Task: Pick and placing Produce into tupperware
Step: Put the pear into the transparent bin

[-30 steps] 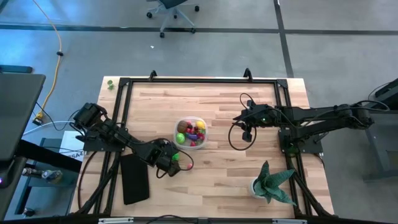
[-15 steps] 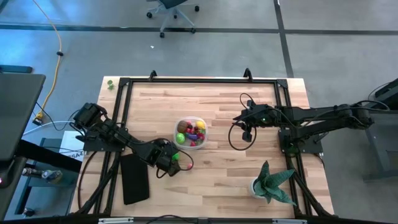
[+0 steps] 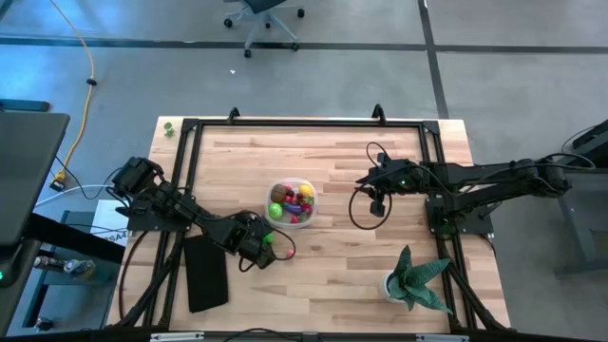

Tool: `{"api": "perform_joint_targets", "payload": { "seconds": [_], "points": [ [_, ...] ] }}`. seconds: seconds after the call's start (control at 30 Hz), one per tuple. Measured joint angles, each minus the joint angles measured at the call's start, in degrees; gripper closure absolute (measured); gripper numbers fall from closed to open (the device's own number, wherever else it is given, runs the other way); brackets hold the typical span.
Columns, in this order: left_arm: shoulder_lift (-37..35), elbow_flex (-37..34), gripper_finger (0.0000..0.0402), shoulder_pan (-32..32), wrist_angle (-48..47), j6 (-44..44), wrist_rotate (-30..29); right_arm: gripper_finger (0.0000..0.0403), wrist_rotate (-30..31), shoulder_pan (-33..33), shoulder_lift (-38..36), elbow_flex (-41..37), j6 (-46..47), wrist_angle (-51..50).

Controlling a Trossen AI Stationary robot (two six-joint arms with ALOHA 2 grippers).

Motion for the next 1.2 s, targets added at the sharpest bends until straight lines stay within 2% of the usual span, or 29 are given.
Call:
{"api": "perform_joint_targets", "payload": {
  "seconds": [0.43, 0.8, 1.07, 1.2],
  "points": [
    [-0.07, 0.00, 0.0169, 0.00, 0.00, -0.04, -1.09, 0.0324, 0.00, 0.00, 0.00, 0.00, 0.00, 0.00],
    [-6.25, 0.48, 0.0170, 0.00, -2.01, 0.43, -3.49, 0.0324, 0.00, 0.00, 0.00, 0.00, 0.00, 0.00],
    [-9.79, 7.71, 0.0170, 1.28, -10.16, 5.51, -12.77, 0.0324, 0.00, 0.00, 0.00, 0.00, 0.00, 0.02],
    [-9.77, 12.72, 0.0170, 5.37, -12.94, 12.29, -13.65, 0.0324, -0.02, 0.00, 0.01, 0.00, 0.00, 0.02]
  ]
}}
